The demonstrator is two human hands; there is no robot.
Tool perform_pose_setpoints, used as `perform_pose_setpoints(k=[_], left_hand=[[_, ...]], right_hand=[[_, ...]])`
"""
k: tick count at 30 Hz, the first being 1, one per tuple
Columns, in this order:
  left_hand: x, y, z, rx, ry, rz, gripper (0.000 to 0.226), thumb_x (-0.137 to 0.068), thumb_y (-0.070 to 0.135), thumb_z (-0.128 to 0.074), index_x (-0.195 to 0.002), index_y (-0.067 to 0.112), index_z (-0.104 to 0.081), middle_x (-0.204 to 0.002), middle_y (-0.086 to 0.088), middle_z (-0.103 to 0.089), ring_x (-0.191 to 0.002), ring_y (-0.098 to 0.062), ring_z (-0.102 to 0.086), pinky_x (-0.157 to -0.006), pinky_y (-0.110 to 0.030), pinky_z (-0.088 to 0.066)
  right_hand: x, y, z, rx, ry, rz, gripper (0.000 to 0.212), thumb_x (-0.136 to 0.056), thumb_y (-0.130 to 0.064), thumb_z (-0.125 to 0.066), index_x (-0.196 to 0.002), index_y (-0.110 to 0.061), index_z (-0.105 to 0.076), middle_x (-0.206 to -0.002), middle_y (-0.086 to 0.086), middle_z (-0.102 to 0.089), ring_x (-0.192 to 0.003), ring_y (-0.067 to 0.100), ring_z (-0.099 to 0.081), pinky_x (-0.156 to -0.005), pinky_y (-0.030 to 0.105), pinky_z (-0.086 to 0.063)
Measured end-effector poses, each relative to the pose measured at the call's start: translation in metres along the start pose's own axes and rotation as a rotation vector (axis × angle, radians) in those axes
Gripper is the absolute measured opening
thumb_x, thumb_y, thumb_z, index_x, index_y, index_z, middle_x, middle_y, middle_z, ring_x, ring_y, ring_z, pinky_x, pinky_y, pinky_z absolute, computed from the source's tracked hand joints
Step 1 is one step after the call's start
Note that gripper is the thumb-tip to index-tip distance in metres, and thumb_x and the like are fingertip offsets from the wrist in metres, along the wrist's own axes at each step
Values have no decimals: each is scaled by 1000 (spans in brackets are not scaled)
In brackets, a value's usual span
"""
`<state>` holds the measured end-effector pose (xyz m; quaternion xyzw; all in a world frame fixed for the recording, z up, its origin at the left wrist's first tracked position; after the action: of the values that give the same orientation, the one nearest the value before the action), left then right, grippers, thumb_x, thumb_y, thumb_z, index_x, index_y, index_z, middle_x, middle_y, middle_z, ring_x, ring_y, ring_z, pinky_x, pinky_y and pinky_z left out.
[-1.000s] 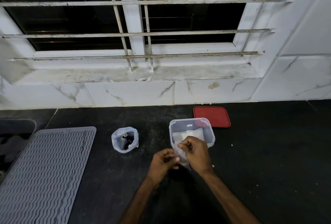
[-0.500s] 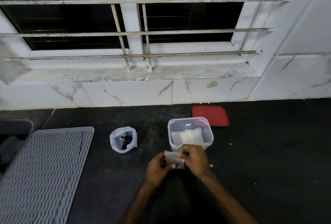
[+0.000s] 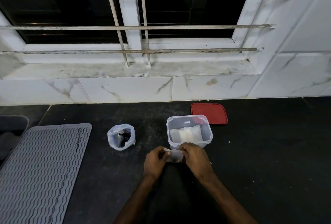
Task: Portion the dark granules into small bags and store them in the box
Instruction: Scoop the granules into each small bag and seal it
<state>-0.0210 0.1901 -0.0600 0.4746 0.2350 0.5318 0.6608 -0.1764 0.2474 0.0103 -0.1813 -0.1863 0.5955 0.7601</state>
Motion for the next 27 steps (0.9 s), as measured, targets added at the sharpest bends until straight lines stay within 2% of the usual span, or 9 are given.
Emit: perform_pose_setpoints(k=[5,9,13,16,18,21,25,27], left_hand=[[-9,3,3,-2,23,5,5,-87,31,-68,-90,35,-67,-86,19,-73,-81,2,-69,-80,-39,-58],[-10,2,7,-4,-8,12,18,-84,32,-71,-98,40,-62,-95,17,-72,-88,1,-68,-83,-39,-58],[-2,0,20,0,28,3,36,-81,32,-75,-112,38,-58,-106,16,-67,-92,2,-65,-86,-32,-56],[5,-2,32,54,89,-10,34,-86,31,-72,-117,33,-58,-110,17,-66,-97,4,-64,-90,-32,-55],[7,-2,39,86,119,-17,32,-88,29,-70,-117,32,-58,-112,16,-66,-100,4,-64,-92,-34,-55],[9,2,46,82,135,-28,28,-90,25,-69,-115,30,-59,-113,15,-66,-100,5,-63,-92,-35,-55],[5,10,62,81,167,-49,24,-90,21,-67,-109,33,-58,-109,14,-66,-99,4,-63,-91,-33,-55],[2,15,71,90,196,-59,25,-90,19,-67,-109,32,-57,-108,13,-66,-97,2,-63,-90,-32,-55]], right_hand=[[-2,4,12,55,78,-4,25,-88,-12,-62,-111,-19,-67,-110,-2,-70,-100,17,-65,-86,34,-55],[-4,8,34,-16,198,-34,11,-92,-18,-63,-101,-19,-69,-102,-2,-71,-93,17,-66,-79,38,-56],[-28,20,56,-104,278,-44,11,-92,-17,-65,-99,-14,-74,-99,-1,-73,-88,16,-67,-74,24,-47],[-66,26,42,-76,103,-21,19,-92,-11,-64,-109,-12,-74,-109,1,-74,-99,17,-67,-89,25,-49],[-87,24,25,26,-33,19,26,-92,-9,-64,-115,-17,-72,-115,-1,-72,-105,15,-65,-96,25,-48],[-109,15,1,177,-213,21,35,-91,-9,-64,-122,-26,-67,-115,-3,-71,-100,16,-65,-92,31,-54],[-127,17,-37,364,-507,-101,33,-97,-24,-57,-129,-17,-58,-124,6,-63,-112,25,-61,-102,39,-47],[-127,10,-40,366,-444,-52,29,-97,-21,-52,-124,-14,-62,-118,9,-65,-109,28,-61,-94,40,-48]])
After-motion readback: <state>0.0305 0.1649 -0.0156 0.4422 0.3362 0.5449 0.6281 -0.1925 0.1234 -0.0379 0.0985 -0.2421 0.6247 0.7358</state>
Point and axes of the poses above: each hand's wrist, its own x-axis away from the middle knuckle, its own z-axis out of the back of the hand, y = z × x, the point moved 9 cm from there along -x, towards the middle knuckle
